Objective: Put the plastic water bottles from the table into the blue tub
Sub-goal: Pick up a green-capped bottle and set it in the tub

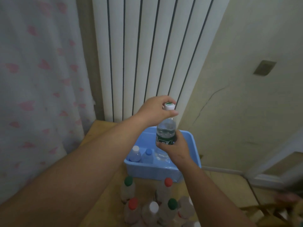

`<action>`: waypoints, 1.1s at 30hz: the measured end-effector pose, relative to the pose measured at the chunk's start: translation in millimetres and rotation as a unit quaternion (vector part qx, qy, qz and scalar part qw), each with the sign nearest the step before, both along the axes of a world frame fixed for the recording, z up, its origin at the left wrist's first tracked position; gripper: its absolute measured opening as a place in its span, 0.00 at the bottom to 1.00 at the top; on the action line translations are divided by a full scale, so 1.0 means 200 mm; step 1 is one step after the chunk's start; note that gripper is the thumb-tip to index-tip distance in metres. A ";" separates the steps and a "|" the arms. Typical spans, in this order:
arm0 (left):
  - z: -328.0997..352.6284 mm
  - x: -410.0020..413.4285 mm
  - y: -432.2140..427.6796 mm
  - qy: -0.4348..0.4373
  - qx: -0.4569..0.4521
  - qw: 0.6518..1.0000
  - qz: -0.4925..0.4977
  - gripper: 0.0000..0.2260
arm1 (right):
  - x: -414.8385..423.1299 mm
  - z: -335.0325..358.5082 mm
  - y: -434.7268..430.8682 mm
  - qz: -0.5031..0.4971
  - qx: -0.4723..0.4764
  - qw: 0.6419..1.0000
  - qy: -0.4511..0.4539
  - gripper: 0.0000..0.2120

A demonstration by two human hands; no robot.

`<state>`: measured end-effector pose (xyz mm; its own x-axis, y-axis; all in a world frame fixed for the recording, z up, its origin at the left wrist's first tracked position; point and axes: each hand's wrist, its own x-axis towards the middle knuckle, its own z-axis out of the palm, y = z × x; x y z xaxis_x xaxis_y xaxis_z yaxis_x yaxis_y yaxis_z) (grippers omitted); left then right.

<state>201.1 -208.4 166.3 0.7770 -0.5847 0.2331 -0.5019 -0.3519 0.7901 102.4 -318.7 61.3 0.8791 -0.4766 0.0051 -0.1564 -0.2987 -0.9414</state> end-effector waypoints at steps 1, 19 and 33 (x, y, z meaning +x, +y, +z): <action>-0.01 0.01 -0.03 -0.011 0.018 1.000 0.000 0.16 | 0.01 -0.01 -0.03 -0.003 -0.002 1.000 0.002 0.28; -0.68 0.08 -0.29 0.042 0.234 0.971 -0.033 0.15 | 0.18 -0.43 -0.30 0.041 -0.081 0.992 0.090 0.20; -0.87 0.05 -0.29 0.056 0.318 0.945 -0.051 0.14 | 0.22 -0.61 -0.33 0.093 -0.138 0.967 0.192 0.17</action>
